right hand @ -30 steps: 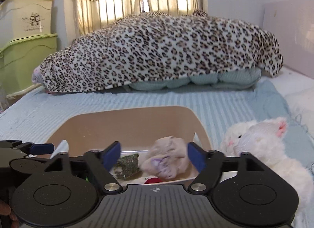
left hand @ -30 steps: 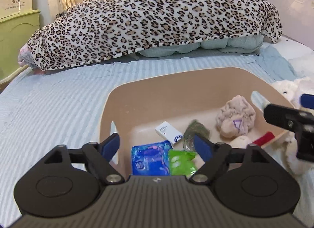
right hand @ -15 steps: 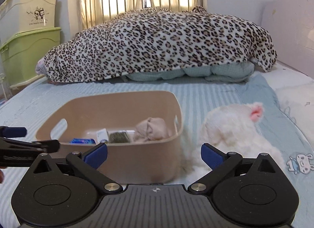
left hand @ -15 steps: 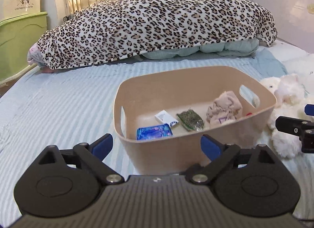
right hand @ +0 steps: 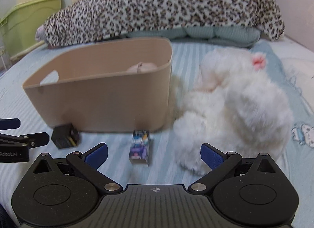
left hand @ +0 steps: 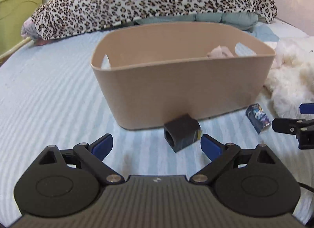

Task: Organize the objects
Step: 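Grasp the black cube with left tool while right tool grasps the juice box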

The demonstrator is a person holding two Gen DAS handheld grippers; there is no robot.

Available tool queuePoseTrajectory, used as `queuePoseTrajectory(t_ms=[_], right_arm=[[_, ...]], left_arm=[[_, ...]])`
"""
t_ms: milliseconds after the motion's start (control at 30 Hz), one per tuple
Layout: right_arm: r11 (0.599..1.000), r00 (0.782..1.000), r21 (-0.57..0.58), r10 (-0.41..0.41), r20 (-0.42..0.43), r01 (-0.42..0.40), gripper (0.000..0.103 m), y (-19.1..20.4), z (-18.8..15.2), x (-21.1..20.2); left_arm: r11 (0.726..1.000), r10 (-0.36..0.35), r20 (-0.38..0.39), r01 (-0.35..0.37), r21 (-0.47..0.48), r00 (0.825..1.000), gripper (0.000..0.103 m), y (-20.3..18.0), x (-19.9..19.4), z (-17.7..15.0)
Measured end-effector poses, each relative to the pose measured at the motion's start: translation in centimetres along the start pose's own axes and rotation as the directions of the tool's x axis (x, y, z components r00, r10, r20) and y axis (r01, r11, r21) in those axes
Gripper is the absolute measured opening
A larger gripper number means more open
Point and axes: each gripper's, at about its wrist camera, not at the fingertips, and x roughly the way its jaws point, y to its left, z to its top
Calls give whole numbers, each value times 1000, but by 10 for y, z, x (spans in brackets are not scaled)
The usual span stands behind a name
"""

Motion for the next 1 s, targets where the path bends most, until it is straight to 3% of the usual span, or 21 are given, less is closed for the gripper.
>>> queuePoseTrajectory(t_ms=[400,500,767,833,933,1000], right_arm=[[999,996,12,44,-72,-43,102,-4,-9,28],[997,993,42,65,-98,-61,101,-4,-9,38],[996,990,35,86,-111,-82,89,3,-7,51],[995,989,58,88,-115,-82,86,2,-5,60],[996,990,57,81,-117,-75,77,3,-3,64],[997,990,46,72,-118,-67,69,7,-2,67]], left_arm=[[998,-51,-30,49,-39,998,96,-14,31,3],[1000,-25,-40,24,-18,999,96,-20,40,5],[999,4,-53,-7,-46,999,96,-14,54,4],[998,-6,-58,3,-62,998,92,-9,55,4],[999,-31,-47,29,-45,998,75,-7,54,6],[999,-46,-41,45,-26,998,56,-8,53,6]])
